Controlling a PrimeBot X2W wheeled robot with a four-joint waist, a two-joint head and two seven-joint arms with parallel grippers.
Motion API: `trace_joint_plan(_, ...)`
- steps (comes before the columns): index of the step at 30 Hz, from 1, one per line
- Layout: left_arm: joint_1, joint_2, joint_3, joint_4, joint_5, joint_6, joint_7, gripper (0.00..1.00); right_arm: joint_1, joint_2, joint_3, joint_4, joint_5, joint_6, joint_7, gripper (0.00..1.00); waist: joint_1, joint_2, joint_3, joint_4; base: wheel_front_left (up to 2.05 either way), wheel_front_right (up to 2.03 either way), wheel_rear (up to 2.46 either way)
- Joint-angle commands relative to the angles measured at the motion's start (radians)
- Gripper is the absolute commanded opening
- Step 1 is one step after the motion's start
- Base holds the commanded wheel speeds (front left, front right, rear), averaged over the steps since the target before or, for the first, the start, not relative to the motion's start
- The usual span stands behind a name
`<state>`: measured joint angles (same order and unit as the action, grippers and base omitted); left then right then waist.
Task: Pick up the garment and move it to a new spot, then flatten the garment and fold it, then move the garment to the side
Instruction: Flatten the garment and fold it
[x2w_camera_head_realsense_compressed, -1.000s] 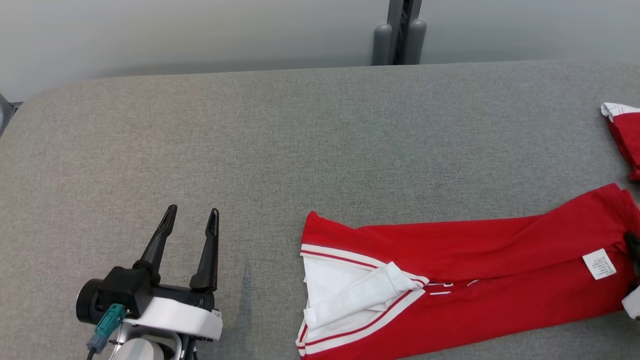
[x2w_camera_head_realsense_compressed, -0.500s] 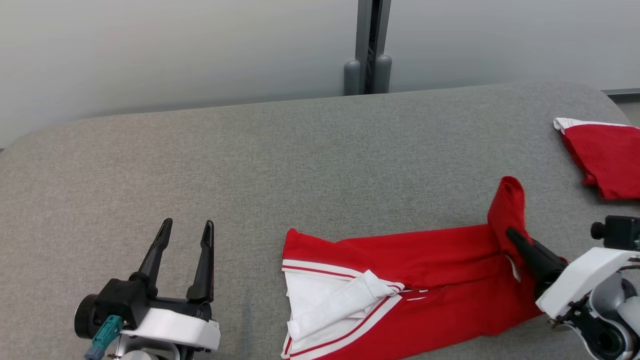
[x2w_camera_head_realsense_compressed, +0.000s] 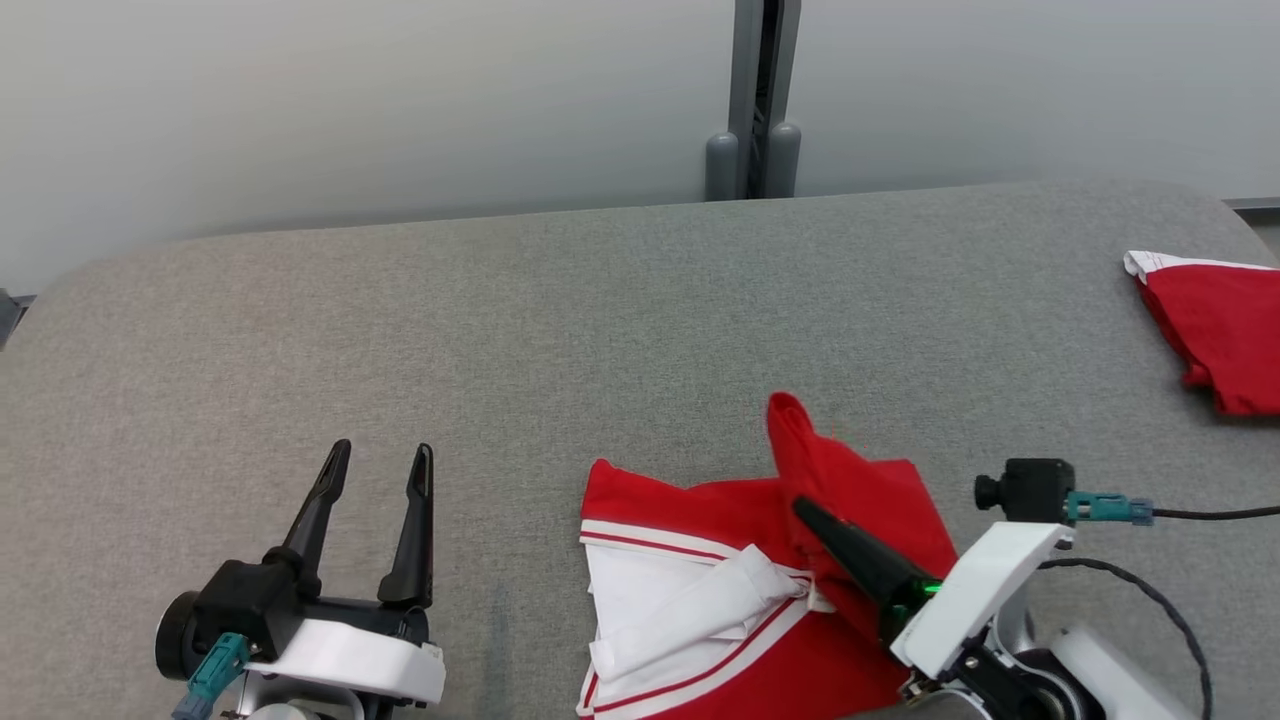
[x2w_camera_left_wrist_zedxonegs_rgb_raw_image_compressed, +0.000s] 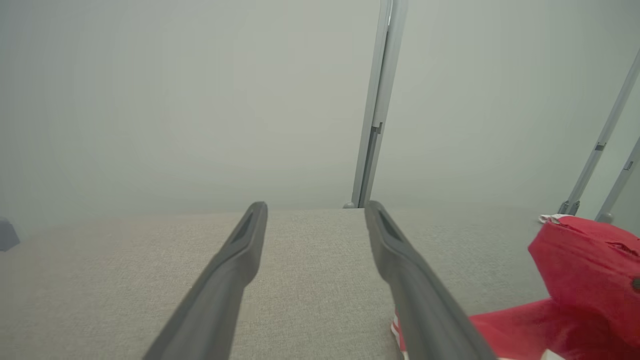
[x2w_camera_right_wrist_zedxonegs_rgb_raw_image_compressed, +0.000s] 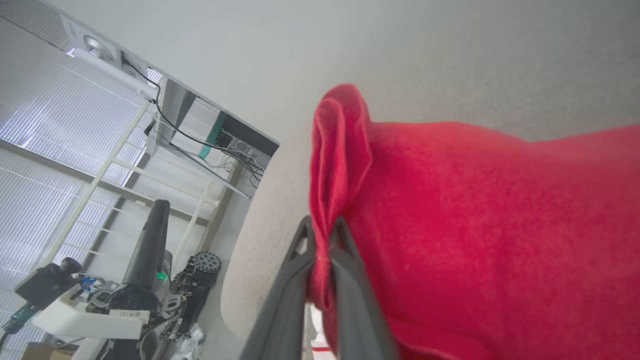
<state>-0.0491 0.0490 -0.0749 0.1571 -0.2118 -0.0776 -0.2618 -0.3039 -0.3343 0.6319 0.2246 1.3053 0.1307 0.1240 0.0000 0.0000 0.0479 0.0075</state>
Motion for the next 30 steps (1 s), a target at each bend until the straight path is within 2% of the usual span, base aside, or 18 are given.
trace_joint_plan(1, 0.005, 0.004, 0.000, -0.002, -0.003, 0.007, -0.004, 1.00, 0.004, 0.023, -0.001, 0.002, 0.007, 0.000, 0.008, 0.00, 0.0000, 0.0000, 0.000, 0.012, 0.00, 0.00, 0.00)
trace_joint_plan(12, -0.003, 0.004, -0.013, 0.001, -0.016, 0.012, -0.004, 1.00, 0.010, 0.205, 0.008, 0.090, 0.012, 0.000, 0.028, 0.00, 0.0000, 0.0000, 0.020, 0.096, 0.00, 0.00, 0.00)
trace_joint_plan(20, -0.019, 0.004, -0.029, 0.006, -0.037, 0.020, -0.004, 1.00, -0.011, 0.257, -0.004, 0.196, 0.007, 0.000, 0.012, 0.00, 0.0000, 0.0000, 0.047, 0.151, 0.00, 0.00, 0.00)
trace_joint_plan(21, -0.020, 0.004, -0.032, 0.007, -0.037, 0.021, -0.004, 1.00, -0.016, 0.258, -0.010, 0.216, 0.001, 0.000, 0.003, 0.31, 0.0000, 0.0000, 0.051, 0.158, 0.00, 0.00, 0.00)
trace_joint_plan(22, -0.023, 0.003, -0.036, 0.008, -0.040, 0.023, -0.004, 1.00, -0.022, 0.265, -0.007, 0.226, 0.002, 0.000, 0.002, 0.97, 0.0000, 0.0000, 0.055, 0.163, 0.00, 0.00, 0.00)
trace_joint_plan(23, -0.025, 0.004, -0.037, 0.008, -0.043, 0.025, -0.004, 1.00, -0.020, 0.272, -0.008, 0.232, 0.020, 0.000, 0.011, 1.00, 0.0000, 0.0000, 0.057, 0.167, 0.00, 0.00, 0.00)
trace_joint_plan(30, -0.022, 0.004, -0.036, 0.015, -0.048, 0.029, -0.004, 1.00, -0.030, 0.280, 0.034, 0.186, 0.053, 0.000, 0.033, 1.00, 0.0000, 0.0000, 0.061, 0.168, 0.00, 0.00, 0.00)
